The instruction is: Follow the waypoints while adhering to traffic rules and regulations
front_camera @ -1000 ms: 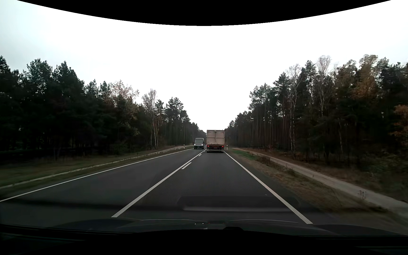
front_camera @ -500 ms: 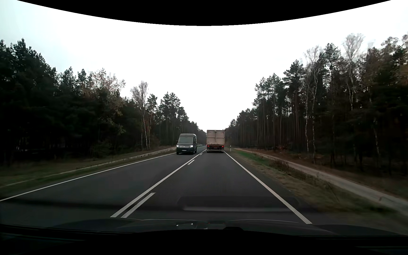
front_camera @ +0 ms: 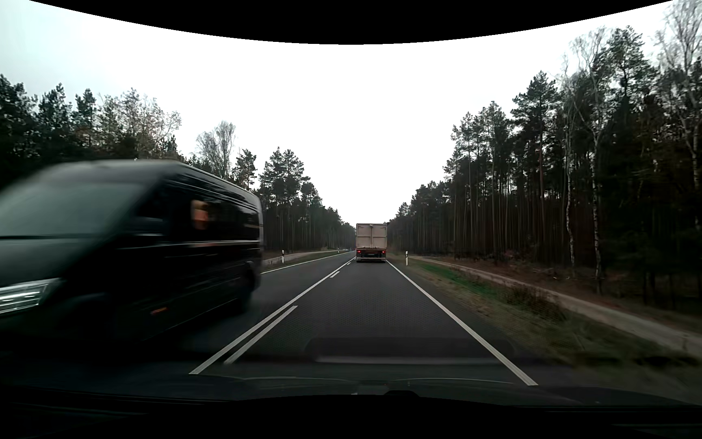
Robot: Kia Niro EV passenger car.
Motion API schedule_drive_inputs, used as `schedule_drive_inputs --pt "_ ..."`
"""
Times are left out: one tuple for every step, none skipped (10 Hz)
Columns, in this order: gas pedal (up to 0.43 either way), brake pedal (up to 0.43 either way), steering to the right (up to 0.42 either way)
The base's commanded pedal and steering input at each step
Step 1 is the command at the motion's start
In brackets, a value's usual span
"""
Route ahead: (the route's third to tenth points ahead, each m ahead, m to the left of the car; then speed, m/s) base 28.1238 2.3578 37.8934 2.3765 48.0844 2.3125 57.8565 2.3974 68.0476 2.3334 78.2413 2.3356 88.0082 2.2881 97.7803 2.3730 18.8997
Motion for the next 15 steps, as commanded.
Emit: schedule_drive_inputs --pt "0.169 0.0 0.001" --pt "0.169 0.0 0.001" --pt "0.169 0.0 0.001" --pt "0.169 0.0 0.001" --pt "0.169 0.0 0.001" --pt "0.169 0.0 0.001" --pt "0.169 0.0 0.001" --pt "0.169 0.0 0.002" --pt "0.169 0.0 0.002" --pt "0.169 0.0 0.002" --pt "0.169 0.0 0.002" --pt "0.169 0.0 0.003" --pt "0.169 0.0 0.003" --pt "0.169 0.0 0.002" --pt "0.169 0.0 0.003"
